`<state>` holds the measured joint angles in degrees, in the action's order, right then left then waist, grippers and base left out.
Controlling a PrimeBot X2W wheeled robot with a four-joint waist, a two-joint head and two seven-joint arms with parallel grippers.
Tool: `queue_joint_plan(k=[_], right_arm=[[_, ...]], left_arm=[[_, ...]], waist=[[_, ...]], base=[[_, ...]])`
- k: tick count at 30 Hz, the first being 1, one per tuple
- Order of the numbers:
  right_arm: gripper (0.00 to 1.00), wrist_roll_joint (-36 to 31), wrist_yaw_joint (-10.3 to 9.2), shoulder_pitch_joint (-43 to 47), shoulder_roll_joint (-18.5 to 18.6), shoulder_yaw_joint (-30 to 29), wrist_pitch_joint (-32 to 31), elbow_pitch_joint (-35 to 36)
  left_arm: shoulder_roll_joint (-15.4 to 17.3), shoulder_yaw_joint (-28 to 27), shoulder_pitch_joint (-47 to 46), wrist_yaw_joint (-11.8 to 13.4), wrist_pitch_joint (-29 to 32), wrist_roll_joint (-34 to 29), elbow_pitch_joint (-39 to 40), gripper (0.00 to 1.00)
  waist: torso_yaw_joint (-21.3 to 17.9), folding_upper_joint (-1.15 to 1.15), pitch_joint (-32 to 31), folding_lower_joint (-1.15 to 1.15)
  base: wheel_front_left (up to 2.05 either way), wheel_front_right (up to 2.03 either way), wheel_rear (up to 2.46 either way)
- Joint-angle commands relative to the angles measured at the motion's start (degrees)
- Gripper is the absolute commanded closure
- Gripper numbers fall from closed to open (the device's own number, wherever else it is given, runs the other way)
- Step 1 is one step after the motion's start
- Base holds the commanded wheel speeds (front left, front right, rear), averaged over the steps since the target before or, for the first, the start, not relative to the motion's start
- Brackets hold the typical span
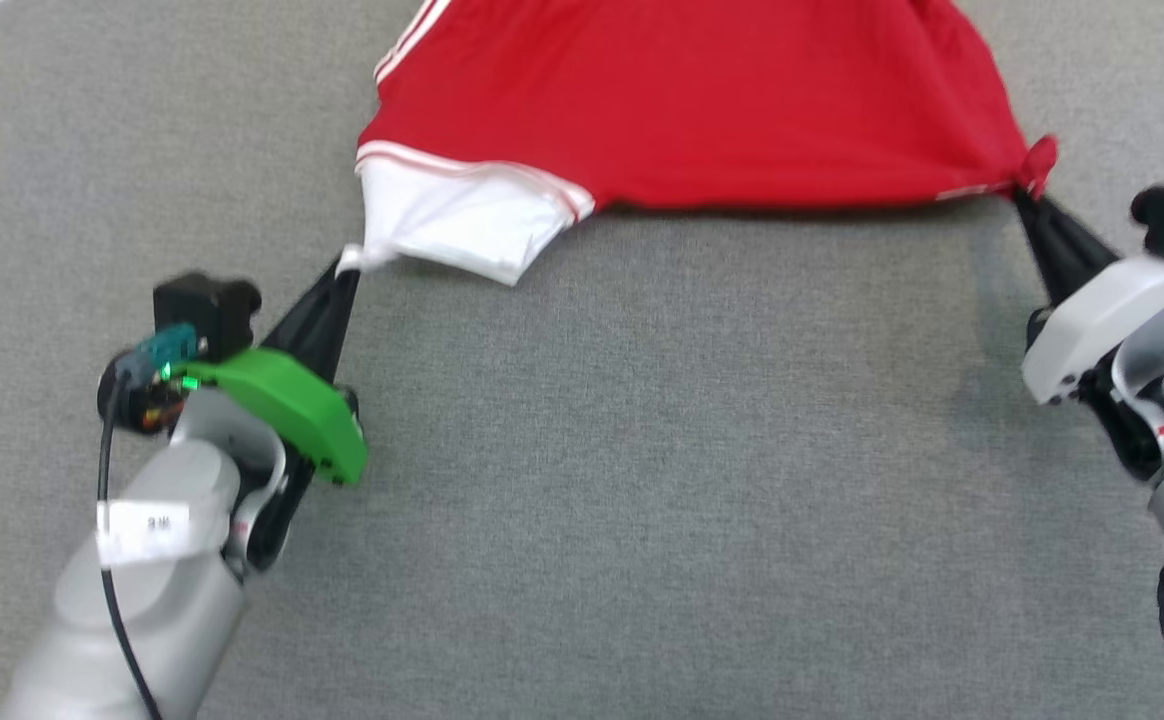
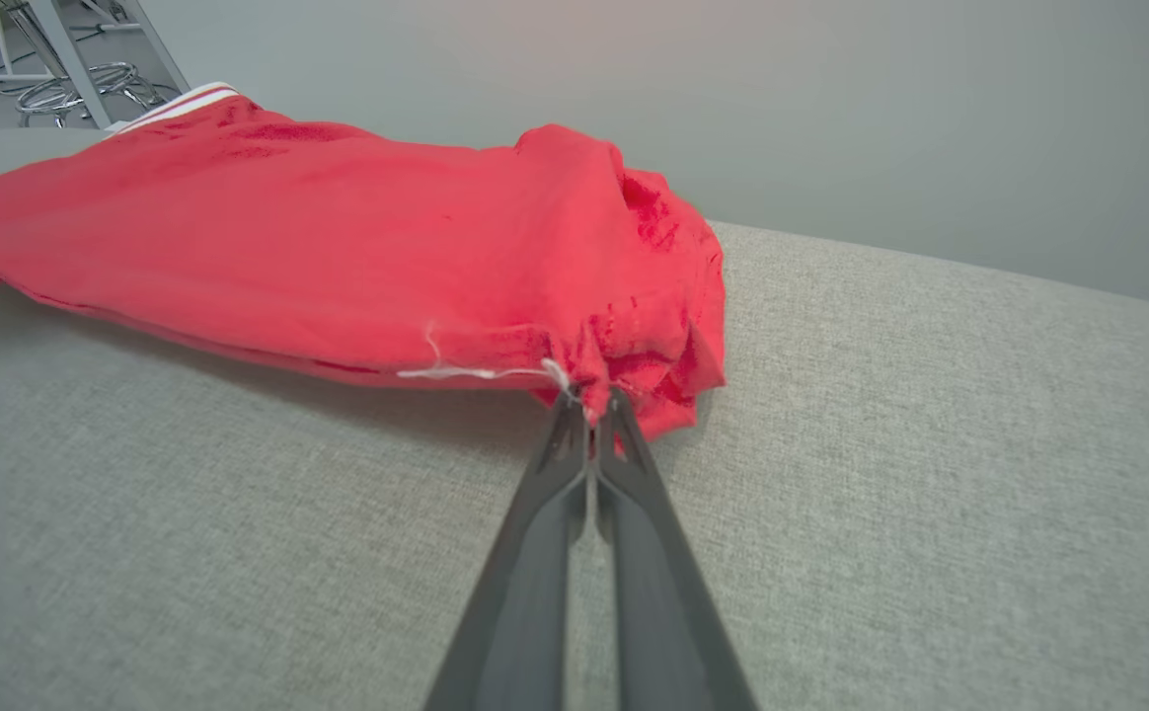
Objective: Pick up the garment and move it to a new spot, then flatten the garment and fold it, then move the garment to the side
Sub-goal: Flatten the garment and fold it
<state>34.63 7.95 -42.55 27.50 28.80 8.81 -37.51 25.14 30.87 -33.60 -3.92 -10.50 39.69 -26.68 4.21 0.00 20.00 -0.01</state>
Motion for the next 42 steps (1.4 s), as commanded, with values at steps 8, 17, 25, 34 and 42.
queue_joint_plan(k=[8, 17, 25, 34, 42], right_arm=[[1.0, 3.35, -0.46, 8.35, 0.68, 2.38, 0.01, 3.39], [1.0, 5.92, -0.46, 17.69, 1.99, 1.46, -1.38, 3.29], [1.0, 11.51, -0.46, 28.57, 4.38, 0.9, -9.94, 9.19], [1.0, 16.88, -0.46, 42.26, 7.07, -6.42, -22.1, 20.0], [1.0, 15.35, -0.46, 52.88, 5.7, -15.57, -31.85, 30.25]], left_arm=[[3.96, -0.3, 13.08, 3.69, 3.04, 3.22, 6.77, 1.0], [7.93, 1.55, 24.07, 4.42, 7.39, 5.78, 15.74, 1.0], [12.25, 3.55, 32.79, 3.78, 11.19, 8.33, 24.65, 1.0], [16.68, 4.61, 40.52, 3.31, 12.82, 10.69, 30.77, 1.0], [18.76, 5.76, 44.24, 2.24, 14.49, 12.84, 34.05, 1.0]], waist=[[0.65, 0.0, -8.72, 0.01], [1.69, 0.0, -14.85, 0.01], [1.96, 0.0, -18.63, 0.01], [1.72, 0.0, -20.96, 0.01], [1.02, 0.0, -21.39, 0.01]], base=[[0.0, 0.0, 0.0], [0.0, 0.0, 0.0], [0.0, 0.0, 0.0], [0.0, 0.0, 0.0], [0.0, 0.0, 0.0]])
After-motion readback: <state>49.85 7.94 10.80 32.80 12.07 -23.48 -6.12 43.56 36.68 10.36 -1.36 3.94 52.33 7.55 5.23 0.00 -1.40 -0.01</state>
